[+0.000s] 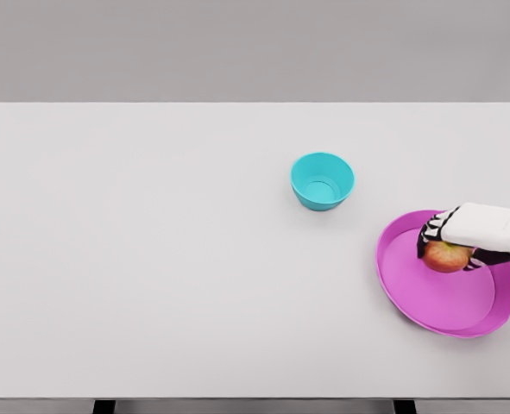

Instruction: Put the apple from the pink plate into the blue bowl with your right arm

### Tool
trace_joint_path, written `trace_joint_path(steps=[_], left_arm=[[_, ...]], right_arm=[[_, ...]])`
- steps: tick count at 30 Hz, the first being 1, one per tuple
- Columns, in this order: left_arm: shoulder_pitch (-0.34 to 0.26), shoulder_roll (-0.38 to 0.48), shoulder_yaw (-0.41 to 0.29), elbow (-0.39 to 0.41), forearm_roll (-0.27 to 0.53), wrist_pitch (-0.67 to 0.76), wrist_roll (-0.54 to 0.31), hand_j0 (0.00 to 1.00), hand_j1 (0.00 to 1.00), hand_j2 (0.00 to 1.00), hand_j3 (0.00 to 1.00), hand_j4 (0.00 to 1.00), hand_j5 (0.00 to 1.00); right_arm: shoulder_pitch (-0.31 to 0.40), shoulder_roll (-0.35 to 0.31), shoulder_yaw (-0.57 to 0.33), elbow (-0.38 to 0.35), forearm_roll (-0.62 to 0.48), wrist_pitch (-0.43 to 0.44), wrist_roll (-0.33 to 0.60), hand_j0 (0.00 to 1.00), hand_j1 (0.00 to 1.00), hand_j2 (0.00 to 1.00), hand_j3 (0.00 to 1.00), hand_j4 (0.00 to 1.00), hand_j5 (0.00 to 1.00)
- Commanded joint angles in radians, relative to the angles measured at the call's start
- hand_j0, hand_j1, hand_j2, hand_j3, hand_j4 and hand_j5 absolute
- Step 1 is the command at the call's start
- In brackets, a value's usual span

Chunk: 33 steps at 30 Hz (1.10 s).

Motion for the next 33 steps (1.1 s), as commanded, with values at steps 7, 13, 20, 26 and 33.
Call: trace_joint_path(steps=[7, 13, 20, 26, 33], left_arm=[[0.0, 0.0, 0.0, 0.0, 0.0, 0.0, 0.0, 1.0, 1.0, 1.0, 1.0, 1.0, 1.0], [0.0, 0.0, 0.0, 0.0, 0.0, 0.0, 0.0, 1.0, 1.0, 1.0, 1.0, 1.0, 1.0], [0.0, 0.0, 0.0, 0.0, 0.0, 0.0, 0.0, 1.0, 1.0, 1.0, 1.0, 1.0, 1.0], [0.0, 0.0, 0.0, 0.0, 0.0, 0.0, 0.0, 1.0, 1.0, 1.0, 1.0, 1.0, 1.0], [0.0, 0.0, 0.0, 0.0, 0.0, 0.0, 0.0, 1.0, 1.0, 1.0, 1.0, 1.0, 1.0]], right_arm=[[-0.061, 0.031, -0.006, 0.029, -0.008, 0.002, 0.0, 0.46, 0.46, 0.46, 0.46, 0.46, 0.46], [-0.133, 0.072, -0.005, 0.088, -0.006, 0.002, 0.0, 0.46, 0.46, 0.46, 0.46, 0.46, 0.46], [-0.196, 0.127, 0.001, 0.099, -0.003, 0.002, 0.0, 0.46, 0.46, 0.46, 0.46, 0.46, 0.46], [-0.238, 0.189, 0.004, 0.105, -0.002, 0.002, 0.0, 0.46, 0.46, 0.46, 0.46, 0.46, 0.46], [-0.296, 0.282, 0.006, 0.183, 0.001, 0.002, 0.0, 0.46, 0.46, 0.46, 0.46, 0.46, 0.46]])
